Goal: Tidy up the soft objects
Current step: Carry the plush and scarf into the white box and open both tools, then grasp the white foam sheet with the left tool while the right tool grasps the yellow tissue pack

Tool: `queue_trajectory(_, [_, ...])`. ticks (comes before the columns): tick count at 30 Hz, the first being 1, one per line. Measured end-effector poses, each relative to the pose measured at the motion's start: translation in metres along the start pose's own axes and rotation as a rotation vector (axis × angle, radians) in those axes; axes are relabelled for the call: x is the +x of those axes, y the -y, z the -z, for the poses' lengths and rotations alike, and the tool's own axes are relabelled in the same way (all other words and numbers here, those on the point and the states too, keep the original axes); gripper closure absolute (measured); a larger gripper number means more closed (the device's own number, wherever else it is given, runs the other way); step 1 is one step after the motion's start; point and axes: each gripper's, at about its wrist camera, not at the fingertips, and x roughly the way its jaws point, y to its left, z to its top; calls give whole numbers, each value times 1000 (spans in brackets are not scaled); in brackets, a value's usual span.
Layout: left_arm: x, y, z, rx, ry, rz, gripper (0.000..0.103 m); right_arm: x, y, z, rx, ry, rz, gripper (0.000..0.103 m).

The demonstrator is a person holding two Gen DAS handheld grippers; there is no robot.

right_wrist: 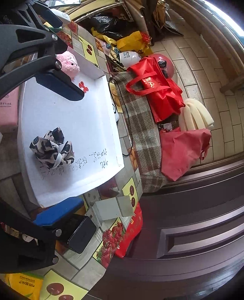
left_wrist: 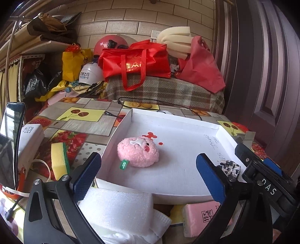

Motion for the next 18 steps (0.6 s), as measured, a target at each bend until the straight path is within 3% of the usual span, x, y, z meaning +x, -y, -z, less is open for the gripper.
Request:
queue_trajectory(10, [-38, -2, 13, 55, 42, 9, 0, -22, -7, 10, -48, 23, 4, 0])
queue_trajectory(18, [-92, -36, 31, 155, 73, 44, 0, -70, -18, 31, -175, 22, -63, 0])
